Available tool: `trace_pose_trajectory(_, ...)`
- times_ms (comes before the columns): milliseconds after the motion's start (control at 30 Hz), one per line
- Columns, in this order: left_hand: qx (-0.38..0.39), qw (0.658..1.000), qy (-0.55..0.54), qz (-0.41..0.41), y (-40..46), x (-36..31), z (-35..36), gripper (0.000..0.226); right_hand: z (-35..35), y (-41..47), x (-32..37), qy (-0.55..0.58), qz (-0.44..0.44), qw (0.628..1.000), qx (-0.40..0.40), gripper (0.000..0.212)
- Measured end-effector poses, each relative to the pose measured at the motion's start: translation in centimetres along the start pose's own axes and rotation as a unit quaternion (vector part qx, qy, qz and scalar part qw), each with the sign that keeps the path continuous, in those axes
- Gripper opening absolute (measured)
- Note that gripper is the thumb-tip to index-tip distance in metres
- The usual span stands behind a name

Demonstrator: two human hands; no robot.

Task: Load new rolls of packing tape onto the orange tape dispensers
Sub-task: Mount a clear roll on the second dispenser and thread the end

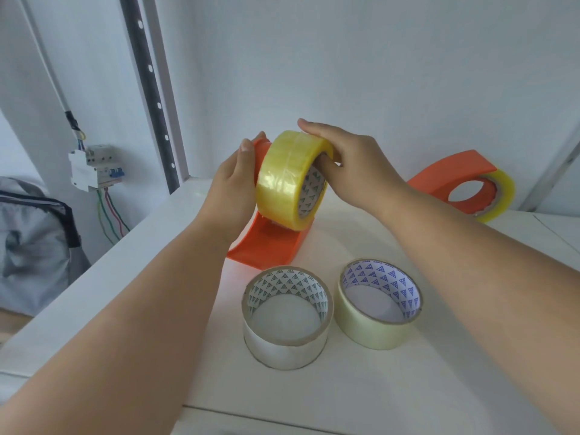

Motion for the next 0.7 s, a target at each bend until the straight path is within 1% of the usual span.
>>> trace_pose_trajectory(200, 0.007, 0.995, -0.095, -0.032, 0.2, 0.3, -0.1, 0.039, 0.3, 0.3, 0.4, 0.002, 0.003, 1.0, -0.009, 0.047)
trace_pose_trajectory(233, 0.015, 0.994, -0.105, -0.035, 0.2, 0.2, -0.1, 0.041, 0.4, 0.3, 0.5, 0.0, 0.003, 1.0, -0.011, 0.047)
trace_pose_trajectory(300, 0.053, 0.99, -0.125, -0.027, 0.4, 0.3, -0.1, 0.055, 0.5, 0.4, 0.5, -0.01, 0.001, 1.0, -0.017, 0.047)
trace_pose_trajectory(367, 0.082, 0.991, -0.11, -0.007, 0.3, 0.1, -0.1, 0.066, 0.6, 0.4, 0.6, -0.022, 0.003, 1.0, -0.021, 0.047)
trace_pose_trajectory(433, 0.087, 0.993, -0.076, 0.019, 0.1, -0.1, -0.2, 0.068, 0.7, 0.5, 0.8, -0.039, 0.0, 0.999, -0.021, 0.048)
trace_pose_trajectory(500, 0.08, 0.994, -0.068, 0.037, 0.0, -0.1, -0.3, 0.07, 0.8, 0.5, 1.1, -0.048, -0.001, 0.999, -0.012, 0.05)
trace_pose_trajectory(567, 0.07, 0.994, -0.066, 0.041, -0.1, -0.2, -0.3, 0.063, 0.9, 0.6, 1.3, -0.037, 0.005, 0.999, 0.01, 0.051)
trace_pose_trajectory(633, 0.06, 0.995, -0.067, 0.037, -0.2, -0.4, -0.3, 0.052, 0.8, 0.7, 1.3, -0.016, 0.012, 0.999, 0.045, 0.054)
trace_pose_trajectory(700, 0.048, 0.996, -0.067, 0.031, -0.3, -0.5, -0.4, 0.045, 0.7, 0.7, 1.3, 0.0, 0.017, 0.997, 0.079, 0.059)
Point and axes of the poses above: each hand's wrist, its own y-axis towards the middle knuckle, its own z-axis out of the palm, x = y × z, the point moved 3 cm from there along y, towards the middle knuckle, and after that the axes turned 2 degrees about y, right-handed, at the moved point
